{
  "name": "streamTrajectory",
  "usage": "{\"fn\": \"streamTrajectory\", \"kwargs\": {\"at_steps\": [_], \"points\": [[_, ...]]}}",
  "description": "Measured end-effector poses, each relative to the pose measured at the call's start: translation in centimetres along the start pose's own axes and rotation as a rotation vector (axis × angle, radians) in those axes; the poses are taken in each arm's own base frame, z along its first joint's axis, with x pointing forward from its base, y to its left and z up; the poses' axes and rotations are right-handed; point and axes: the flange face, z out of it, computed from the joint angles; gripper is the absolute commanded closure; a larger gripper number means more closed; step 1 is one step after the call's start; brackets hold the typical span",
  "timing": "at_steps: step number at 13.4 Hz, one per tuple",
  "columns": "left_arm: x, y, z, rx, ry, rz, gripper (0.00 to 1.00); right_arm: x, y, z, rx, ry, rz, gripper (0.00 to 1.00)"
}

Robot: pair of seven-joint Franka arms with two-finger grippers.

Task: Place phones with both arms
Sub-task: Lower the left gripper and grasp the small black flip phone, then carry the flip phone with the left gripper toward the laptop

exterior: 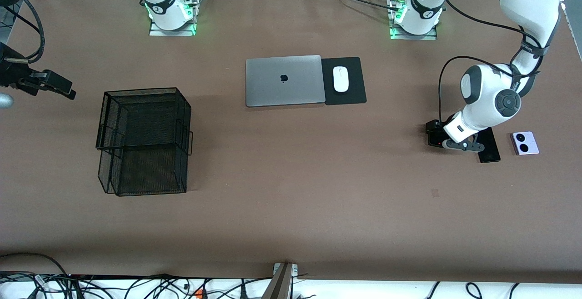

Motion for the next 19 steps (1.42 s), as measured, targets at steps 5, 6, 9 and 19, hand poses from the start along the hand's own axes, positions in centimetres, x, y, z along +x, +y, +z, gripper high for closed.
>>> {"fn": "streamTrajectory", "kwargs": {"at_steps": [5, 6, 9, 19], "points": [[0.2, 0.0, 0.6, 0.001, 0.017, 0.024, 0.00, 0.0, 0.0, 0.0, 0.000, 0.000, 0.000, 0.00], [0.1, 0.0, 0.8, 0.000, 0.016, 0.024, 0.00, 0.0, 0.0, 0.0, 0.000, 0.000, 0.000, 0.00], [0.2, 0.0, 1.4, -0.001, 0.019, 0.024, 0.52, 0.0, 0.0, 0.0, 0.000, 0.000, 0.000, 0.00], [5.7, 6.2, -4.8, -0.032, 0.036, 0.091, 0.63, 0.0, 0.0, 0.0, 0.000, 0.000, 0.000, 0.00]]}}
